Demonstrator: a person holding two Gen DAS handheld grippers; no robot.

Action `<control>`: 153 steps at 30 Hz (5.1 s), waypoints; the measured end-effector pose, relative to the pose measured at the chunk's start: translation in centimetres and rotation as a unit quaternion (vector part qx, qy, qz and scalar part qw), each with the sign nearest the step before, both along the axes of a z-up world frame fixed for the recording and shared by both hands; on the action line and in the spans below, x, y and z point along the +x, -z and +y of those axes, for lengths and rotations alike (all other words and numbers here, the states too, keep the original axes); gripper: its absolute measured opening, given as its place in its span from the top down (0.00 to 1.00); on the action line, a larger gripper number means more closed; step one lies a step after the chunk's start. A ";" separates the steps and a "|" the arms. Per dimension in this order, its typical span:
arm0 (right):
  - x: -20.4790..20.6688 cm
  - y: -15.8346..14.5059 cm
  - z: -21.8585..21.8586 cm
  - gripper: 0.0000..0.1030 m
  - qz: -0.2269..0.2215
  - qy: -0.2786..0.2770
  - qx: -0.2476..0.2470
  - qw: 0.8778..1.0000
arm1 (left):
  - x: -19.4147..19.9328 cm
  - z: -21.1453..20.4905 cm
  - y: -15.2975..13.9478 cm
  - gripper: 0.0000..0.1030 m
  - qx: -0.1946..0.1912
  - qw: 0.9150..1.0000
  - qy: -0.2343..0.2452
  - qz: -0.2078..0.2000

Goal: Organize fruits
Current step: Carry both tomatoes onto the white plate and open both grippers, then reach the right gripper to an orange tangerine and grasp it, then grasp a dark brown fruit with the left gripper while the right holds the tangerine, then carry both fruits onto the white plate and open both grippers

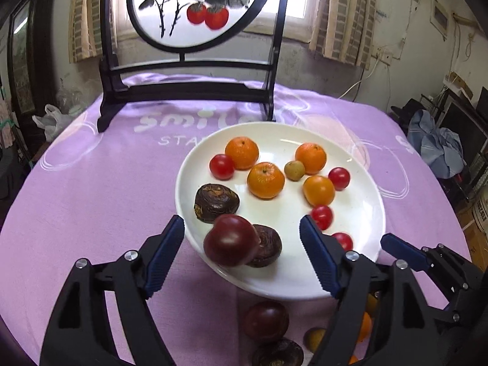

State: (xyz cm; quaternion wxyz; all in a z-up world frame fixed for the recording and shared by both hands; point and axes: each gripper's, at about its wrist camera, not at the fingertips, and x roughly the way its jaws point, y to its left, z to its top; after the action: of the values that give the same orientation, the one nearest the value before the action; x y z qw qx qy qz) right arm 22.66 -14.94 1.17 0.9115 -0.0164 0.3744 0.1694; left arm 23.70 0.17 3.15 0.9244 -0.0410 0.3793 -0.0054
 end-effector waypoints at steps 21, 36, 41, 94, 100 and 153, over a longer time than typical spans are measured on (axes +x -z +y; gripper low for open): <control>-9.5 1.5 -2.9 0.32 0.028 -0.036 0.029 0.999 | -10.0 0.0 3.8 0.13 -0.019 0.999 0.008 0.040; -10.5 2.6 -1.5 0.32 0.037 -0.056 -0.010 0.998 | -9.8 1.7 4.8 0.10 -0.017 0.999 -0.006 0.048; -10.8 2.8 -0.7 0.32 0.040 -0.069 -0.013 0.997 | -9.9 1.1 5.0 0.10 -0.010 0.999 0.005 0.053; -8.8 3.7 -1.5 0.61 0.086 0.010 -0.016 0.996 | -9.3 -1.6 7.0 0.09 0.013 0.996 0.044 0.079; -8.9 3.7 -1.4 0.61 0.085 0.011 -0.016 0.996 | -8.6 -1.9 6.9 0.19 0.029 0.996 0.031 0.078; 0.1 -0.9 0.9 0.61 -0.020 0.019 -0.017 0.999 | 0.2 -0.7 0.4 0.59 0.019 0.999 0.024 0.038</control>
State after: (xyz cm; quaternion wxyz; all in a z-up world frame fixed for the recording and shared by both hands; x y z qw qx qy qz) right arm 22.76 -14.09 2.03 0.9212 -0.0286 0.3596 0.1455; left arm 23.92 -0.57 2.78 0.9096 -0.0140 0.4147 -0.0190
